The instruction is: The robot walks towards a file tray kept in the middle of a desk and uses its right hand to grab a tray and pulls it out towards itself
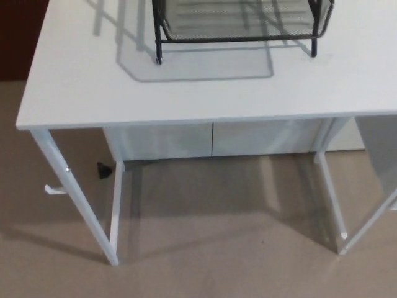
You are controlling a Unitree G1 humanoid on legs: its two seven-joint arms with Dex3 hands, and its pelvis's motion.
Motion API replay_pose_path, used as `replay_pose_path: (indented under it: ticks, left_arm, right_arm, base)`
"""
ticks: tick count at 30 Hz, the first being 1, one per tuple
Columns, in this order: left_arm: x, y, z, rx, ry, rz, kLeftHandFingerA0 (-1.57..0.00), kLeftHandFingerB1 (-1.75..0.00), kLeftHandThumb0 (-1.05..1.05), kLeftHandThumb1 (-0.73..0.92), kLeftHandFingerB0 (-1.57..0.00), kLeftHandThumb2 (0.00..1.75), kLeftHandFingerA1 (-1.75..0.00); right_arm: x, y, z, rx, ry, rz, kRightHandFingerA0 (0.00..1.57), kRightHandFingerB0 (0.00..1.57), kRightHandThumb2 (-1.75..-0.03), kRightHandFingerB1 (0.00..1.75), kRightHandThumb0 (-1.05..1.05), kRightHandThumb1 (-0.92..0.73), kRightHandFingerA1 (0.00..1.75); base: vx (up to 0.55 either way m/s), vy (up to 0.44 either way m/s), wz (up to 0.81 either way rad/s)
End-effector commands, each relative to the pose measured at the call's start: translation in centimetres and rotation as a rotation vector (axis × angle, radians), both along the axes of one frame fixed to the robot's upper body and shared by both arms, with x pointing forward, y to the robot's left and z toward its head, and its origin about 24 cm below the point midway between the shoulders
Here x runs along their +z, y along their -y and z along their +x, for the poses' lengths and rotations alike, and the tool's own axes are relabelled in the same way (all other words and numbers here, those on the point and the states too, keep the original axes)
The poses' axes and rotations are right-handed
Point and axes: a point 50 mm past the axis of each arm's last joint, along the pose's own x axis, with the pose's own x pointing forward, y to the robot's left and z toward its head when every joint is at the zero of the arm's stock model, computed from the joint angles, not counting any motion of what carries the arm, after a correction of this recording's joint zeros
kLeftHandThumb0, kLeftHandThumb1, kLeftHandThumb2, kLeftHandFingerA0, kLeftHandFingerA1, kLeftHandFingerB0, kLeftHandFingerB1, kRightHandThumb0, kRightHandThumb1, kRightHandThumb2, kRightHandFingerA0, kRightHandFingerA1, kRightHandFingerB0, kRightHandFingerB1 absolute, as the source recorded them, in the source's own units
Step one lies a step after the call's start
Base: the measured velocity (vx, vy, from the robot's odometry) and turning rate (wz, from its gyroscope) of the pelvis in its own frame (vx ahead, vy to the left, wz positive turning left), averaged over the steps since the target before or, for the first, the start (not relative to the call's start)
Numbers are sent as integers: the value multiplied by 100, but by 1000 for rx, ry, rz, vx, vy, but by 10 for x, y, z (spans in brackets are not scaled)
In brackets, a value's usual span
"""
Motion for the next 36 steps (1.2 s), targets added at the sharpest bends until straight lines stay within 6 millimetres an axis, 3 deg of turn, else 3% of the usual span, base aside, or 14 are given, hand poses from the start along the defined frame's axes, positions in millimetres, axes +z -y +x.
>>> replay_pose_path:
  ticks: [1, 11, 12, 15, 17, 18, 21, 22, 23, 26, 27, 28, 32, 36]
  left_arm:
    - [4, -6, 2, 14, 14, 45, -24, -52, -18, 23, -20, 97, -55]
    - [4, -6, 0, -20, 0, 59, -22, -53, -22, 21, -20, 95, -54]
    - [4, -7, 0, -32, -10, 68, -23, -52, -23, 21, -20, 95, -54]
    - [4, -7, 0, -51, -14, 75, -22, -51, -19, 23, -16, 96, -54]
    - [4, -7, 0, -57, -17, 75, -21, -51, -19, 24, -16, 96, -53]
    - [4, -7, 0, -62, -23, 79, -22, -52, -20, 23, -18, 96, -54]
    - [3, -6, -5, -73, -29, 76, -21, -51, -23, 23, -16, 97, -54]
    - [3, -6, -8, -74, -31, 71, -21, -51, -23, 23, -16, 97, -54]
    - [2, -6, -11, -72, -39, 70, -24, -52, -23, 24, -18, 96, -55]
    - [1, -5, -18, -76, -57, 82, -25, -52, -23, 25, -19, 96, -55]
    - [0, -6, -19, -66, -58, 78, -24, -52, -21, 24, -19, 96, -55]
    - [0, -5, -18, -62, -62, 77, -22, -52, -21, 23, -18, 96, -54]
    - [1, -6, -19, -80, -66, 87, -25, -52, -21, 21, -19, 96, -56]
    - [1, -6, -20, -62, -62, 77, -25, -52, -20, 22, -19, 96, -55]
  right_arm:
    - [0, 0, -1, -7, -2, -1, 50, 37, -55, 36, -30, -51, 42]
    - [-1, -1, -3, 4, -4, -5, 49, 37, -55, 37, -31, -52, 44]
    - [-1, -1, -4, 7, -9, -9, 45, 35, -67, 45, -39, -44, 51]
    - [-1, -2, -4, 0, -5, -5, 46, 35, -67, 45, -39, -42, 52]
    - [-1, -2, -4, -4, 8, 7, 47, 37, -55, 38, -31, -50, 46]
    - [-1, -2, -4, -5, 15, 13, 43, 34, -67, 46, -39, -42, 52]
    - [-1, -2, -8, 17, -12, -1, 44, 35, -67, 45, -39, -43, 52]
    - [-1, -1, -11, 24, -18, -1, 44, 35, -67, 45, -39, -43, 52]
    - [-1, -1, -15, 22, -23, 2, 46, 37, -55, 37, -31, -52, 45]
    - [-2, -1, -20, 25, -34, 6, 46, 38, -55, 37, -31, -53, 44]
    - [-2, -1, -21, 41, -41, 0, 41, 34, -67, 44, -41, -43, 50]
    - [-2, -1, -20, 32, -43, -3, 47, 38, -55, 36, -32, -52, 43]
    - [-2, -2, -21, 8, -36, 12, 47, 38, -54, 37, -32, -49, 44]
    - [-3, -3, -24, 20, -31, 20, 39, 34, -66, 45, -37, -44, 50]
  base:
    - [299, 325, -24]
    - [98, 33, 5]
    - [98, -172, 3]
    - [125, -246, 5]
    - [187, -184, 37]
    - [182, -173, 11]
    - [166, -107, -7]
    - [168, -52, -7]
    - [166, -39, -11]
    - [170, -21, -10]
    - [174, -7, -3]
    - [170, 63, -1]
    - [270, 127, -11]
    - [197, 91, 4]
